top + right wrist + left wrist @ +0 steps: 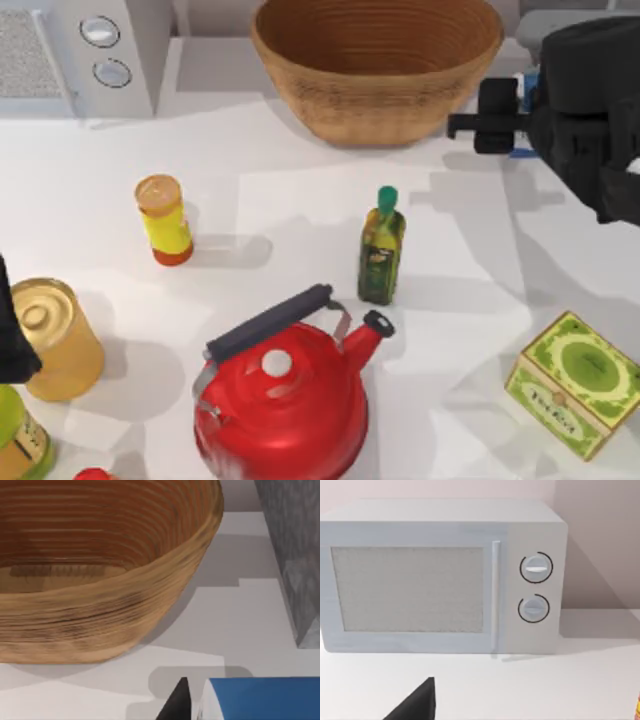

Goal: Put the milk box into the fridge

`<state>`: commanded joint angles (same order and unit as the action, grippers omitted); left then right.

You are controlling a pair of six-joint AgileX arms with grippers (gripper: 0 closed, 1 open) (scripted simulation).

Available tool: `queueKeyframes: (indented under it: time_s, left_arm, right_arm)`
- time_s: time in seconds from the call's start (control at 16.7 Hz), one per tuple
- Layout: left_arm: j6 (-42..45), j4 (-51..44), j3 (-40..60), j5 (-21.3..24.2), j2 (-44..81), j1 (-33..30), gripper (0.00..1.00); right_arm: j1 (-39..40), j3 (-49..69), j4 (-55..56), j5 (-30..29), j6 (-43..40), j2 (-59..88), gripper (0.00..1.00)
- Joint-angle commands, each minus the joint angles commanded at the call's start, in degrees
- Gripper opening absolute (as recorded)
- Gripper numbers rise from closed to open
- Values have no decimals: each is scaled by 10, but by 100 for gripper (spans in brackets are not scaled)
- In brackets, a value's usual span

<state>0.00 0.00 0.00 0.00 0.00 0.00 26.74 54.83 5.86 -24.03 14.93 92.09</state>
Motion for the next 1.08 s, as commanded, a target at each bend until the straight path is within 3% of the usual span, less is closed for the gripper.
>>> queueKeyframes:
  time_s: [0.3,1.08]
  left_arm:
    - [0,0,0,0,0,0,100]
    - [0,0,0,0,0,0,100]
  right_arm:
    - [-41,-86,-8,43,-25,-152,0]
    - [-228,-475,-54,207,-132,-820,0]
